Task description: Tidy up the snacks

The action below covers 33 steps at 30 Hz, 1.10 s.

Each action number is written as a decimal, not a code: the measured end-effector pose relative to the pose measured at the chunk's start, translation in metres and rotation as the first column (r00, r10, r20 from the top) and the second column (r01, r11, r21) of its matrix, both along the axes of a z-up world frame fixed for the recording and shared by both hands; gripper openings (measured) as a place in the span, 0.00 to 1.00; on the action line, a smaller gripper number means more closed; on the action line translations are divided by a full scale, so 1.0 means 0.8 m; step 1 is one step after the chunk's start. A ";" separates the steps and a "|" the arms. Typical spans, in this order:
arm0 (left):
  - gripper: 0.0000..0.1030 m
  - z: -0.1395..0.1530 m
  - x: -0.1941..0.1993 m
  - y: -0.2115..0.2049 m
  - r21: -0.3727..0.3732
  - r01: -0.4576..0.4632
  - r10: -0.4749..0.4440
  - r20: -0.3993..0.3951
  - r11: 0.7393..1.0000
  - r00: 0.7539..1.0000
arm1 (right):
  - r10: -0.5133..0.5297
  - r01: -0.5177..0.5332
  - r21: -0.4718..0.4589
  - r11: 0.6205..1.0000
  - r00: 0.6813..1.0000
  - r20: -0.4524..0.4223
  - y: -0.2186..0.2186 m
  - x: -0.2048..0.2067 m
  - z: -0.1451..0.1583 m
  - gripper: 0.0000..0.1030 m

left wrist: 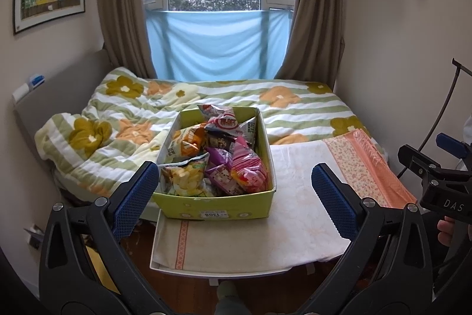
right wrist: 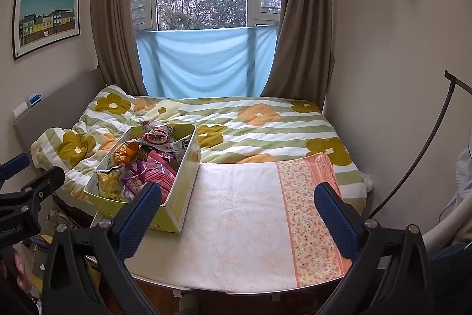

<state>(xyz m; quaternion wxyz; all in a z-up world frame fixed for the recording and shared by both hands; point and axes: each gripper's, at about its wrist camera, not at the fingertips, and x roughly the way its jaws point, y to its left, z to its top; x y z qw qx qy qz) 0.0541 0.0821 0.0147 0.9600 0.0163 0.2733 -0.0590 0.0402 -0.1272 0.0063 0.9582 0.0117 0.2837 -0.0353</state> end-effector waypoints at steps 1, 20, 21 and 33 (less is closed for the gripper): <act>1.00 0.000 0.000 0.000 0.001 -0.001 0.001 0.000 1.000 1.000 | -0.001 0.001 -0.001 1.000 1.000 0.000 0.000 0.000 0.000 1.00; 1.00 -0.003 0.001 0.005 0.001 -0.026 0.026 0.003 1.000 1.000 | -0.018 0.018 -0.010 1.000 1.000 -0.002 0.001 0.002 0.000 1.00; 1.00 -0.002 0.000 0.005 0.005 -0.035 0.035 0.009 0.999 0.999 | -0.018 0.018 -0.010 1.000 1.000 -0.003 0.001 0.002 0.000 1.00; 1.00 0.003 -0.005 0.008 -0.003 -0.046 0.046 0.014 0.999 0.999 | 0.002 -0.002 -0.012 1.000 1.000 -0.017 0.006 0.006 0.000 1.00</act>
